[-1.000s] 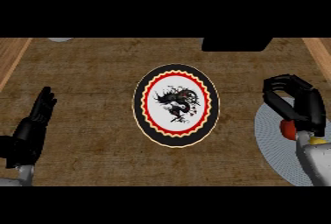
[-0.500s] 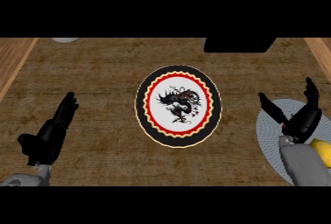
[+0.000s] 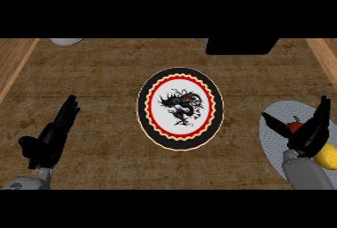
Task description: Pick the bell pepper from the placemat and place it in the plate
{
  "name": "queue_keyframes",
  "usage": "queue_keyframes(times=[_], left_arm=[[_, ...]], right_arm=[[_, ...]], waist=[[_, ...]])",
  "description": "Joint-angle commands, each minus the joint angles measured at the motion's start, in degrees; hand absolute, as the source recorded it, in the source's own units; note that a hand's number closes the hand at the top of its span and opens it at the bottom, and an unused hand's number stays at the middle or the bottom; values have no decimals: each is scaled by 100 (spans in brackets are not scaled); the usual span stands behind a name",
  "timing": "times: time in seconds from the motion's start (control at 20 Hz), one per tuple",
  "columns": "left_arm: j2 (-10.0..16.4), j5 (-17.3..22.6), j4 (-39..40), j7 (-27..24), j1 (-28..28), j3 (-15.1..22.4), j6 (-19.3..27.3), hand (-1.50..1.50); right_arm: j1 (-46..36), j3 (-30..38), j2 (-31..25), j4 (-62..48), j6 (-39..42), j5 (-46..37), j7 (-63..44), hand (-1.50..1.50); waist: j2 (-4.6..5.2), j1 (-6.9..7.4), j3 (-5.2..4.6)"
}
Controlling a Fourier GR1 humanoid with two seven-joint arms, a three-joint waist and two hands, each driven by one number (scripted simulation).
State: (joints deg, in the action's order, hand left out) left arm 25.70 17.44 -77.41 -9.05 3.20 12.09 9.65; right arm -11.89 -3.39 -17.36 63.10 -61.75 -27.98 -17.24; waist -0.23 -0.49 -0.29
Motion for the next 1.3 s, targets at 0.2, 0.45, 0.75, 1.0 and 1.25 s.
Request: queue_keyframes(times=[0.2, 0.45, 0.75, 1.0, 1.25], left_arm=[[38, 8, 66, 46, 106, -144, -37, 0], [199, 50, 115, -57, 25, -285, -330, 0], [-123, -104, 262, -29, 201, -280, -231, 0], [-304, -239, 340, 56, 357, -258, -158, 0], [-278, -307, 562, -143, 316, -441, -460, 0]], right_arm=[[-11, -331, -472, -89, 1870, -1019, -2566, -150], [-49, -536, -678, 1183, 3096, -1297, -4227, -150], [487, -496, -752, 2355, 4017, -1492, -5359, -150], [563, -272, -779, 1766, 4381, -1263, -5060, -150], [-35, -50, -700, 1671, 4928, -1167, -5249, -150]], waist=[[-17, -22, -15], [-22, -28, 7], [-3, -24, 21], [20, -3, 26], [28, 46, 25]])
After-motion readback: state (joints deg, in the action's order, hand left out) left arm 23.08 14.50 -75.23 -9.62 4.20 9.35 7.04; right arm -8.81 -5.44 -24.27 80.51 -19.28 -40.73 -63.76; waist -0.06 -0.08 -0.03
